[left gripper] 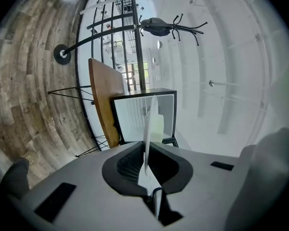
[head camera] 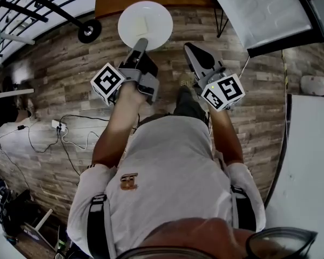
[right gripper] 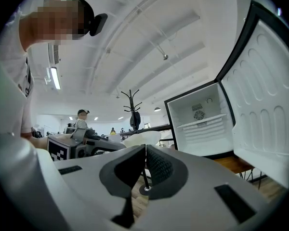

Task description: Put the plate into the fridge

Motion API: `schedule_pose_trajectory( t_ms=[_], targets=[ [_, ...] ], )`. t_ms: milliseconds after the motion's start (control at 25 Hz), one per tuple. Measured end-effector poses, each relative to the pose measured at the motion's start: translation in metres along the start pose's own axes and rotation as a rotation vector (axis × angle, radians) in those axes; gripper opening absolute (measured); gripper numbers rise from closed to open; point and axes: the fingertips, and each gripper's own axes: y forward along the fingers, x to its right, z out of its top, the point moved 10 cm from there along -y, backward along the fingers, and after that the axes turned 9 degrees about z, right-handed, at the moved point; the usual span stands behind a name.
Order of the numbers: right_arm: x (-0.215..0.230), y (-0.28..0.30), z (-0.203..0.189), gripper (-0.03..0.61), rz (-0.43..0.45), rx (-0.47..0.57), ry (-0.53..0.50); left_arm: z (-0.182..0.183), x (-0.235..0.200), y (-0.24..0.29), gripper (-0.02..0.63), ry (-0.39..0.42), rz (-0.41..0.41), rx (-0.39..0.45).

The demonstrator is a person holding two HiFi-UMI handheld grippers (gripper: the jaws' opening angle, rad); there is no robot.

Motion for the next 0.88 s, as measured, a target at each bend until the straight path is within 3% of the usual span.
schedule_pose_trajectory(
  t_ms=[880],
  targets=[
    [0.232, 0.059, 0.077, 0.032, 0.131, -0.047, -0.138, 0.025, 0.078, 0.257, 0.032, -0.004, 0.015, 0.126]
  ],
)
